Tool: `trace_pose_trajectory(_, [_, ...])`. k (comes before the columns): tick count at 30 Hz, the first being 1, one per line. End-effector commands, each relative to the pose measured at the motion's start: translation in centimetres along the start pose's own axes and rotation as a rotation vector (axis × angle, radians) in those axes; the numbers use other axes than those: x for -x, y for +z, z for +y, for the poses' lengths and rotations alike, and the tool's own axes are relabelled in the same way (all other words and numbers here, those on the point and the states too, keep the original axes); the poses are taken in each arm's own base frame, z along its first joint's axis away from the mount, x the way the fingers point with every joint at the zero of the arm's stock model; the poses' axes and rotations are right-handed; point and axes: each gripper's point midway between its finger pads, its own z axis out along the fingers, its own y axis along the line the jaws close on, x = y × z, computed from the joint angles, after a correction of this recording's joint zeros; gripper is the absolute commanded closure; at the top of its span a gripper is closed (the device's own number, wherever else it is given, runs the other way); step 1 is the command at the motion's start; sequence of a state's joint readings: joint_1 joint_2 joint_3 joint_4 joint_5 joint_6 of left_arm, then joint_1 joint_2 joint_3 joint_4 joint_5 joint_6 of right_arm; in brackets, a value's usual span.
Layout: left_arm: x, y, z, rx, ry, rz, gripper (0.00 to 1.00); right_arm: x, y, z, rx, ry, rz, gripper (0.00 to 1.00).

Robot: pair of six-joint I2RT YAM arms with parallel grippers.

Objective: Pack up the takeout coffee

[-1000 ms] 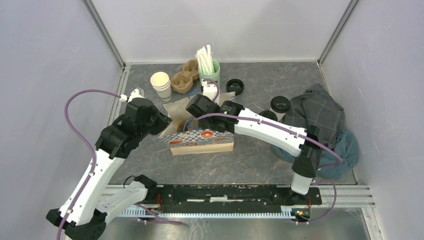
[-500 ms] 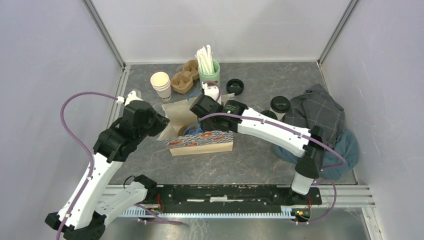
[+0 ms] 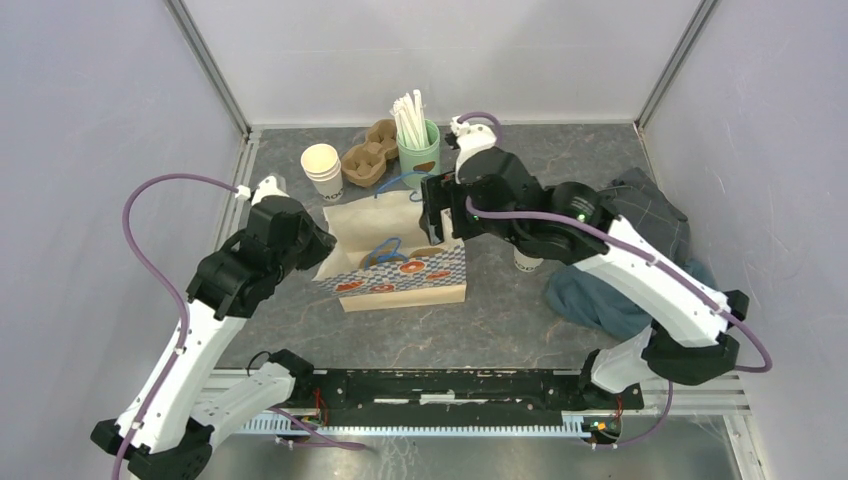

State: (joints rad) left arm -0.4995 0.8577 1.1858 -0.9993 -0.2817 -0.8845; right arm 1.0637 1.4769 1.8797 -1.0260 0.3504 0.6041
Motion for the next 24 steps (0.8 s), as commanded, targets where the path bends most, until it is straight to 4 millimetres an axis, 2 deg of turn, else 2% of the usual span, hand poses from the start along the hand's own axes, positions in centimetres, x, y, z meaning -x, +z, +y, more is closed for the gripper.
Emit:
trace_pose_trajectory(1, [1.4, -1.4, -1.2, -0.057, 0.086, -0.024, 0.97, 1.4, -4.4, -4.5, -0.098, -0.177, -0.043, 0.08])
trace_pose_trajectory(4, [1.6, -1.6, -1.3, -0.057, 0.103, -0.023, 0.96, -0.5, -5.4, -11.0, -0.274, -0.244, 0.015, 0.02])
trace_pose_trajectory(7, [1.4, -1.7, -1.0, -0.054, 0.103, -0.018, 0.95, -3.0, -5.0, -16.9, -0.409, -0.263, 0.103, 0.02])
trace_pose_trajectory(9, [1.1, -1.8, -0.9, -0.055, 0.1, -0.011, 0.95, -4.7, -4.0, -19.7, -0.456, -0.248, 0.172, 0.02])
trace_pose_trajectory(11, [0.9, -1.7, -0.8, -0.056, 0.097, -0.002, 0.95, -5.7, -2.8, -21.5, -0.471, -0.197, 0.205, 0.02])
trace_pose_trajectory(13, [0.7, -1.7, -0.8, -0.057, 0.095, 0.007, 0.95, -6.9, -1.1, -22.4, -0.453, -0.147, 0.242, 0.02])
trace_pose_trajectory(17, [0.4, -1.7, -1.0, -0.062, 0.091, 0.022, 0.96, -10.5, 2.0, -24.7, -0.453, -0.017, 0.41, 0.02])
trace_pose_trajectory(21, [0.2, -1.6, -1.0, -0.065, 0.084, 0.03, 0.96, -10.8, 4.0, -24.4, -0.406, 0.018, 0.415, 0.02])
trace_pose_trajectory(24, [0.0, -1.5, -1.0, -0.065, 0.079, 0.035, 0.97, -11.0, 4.8, -24.7, -0.406, 0.005, 0.425, 0.02])
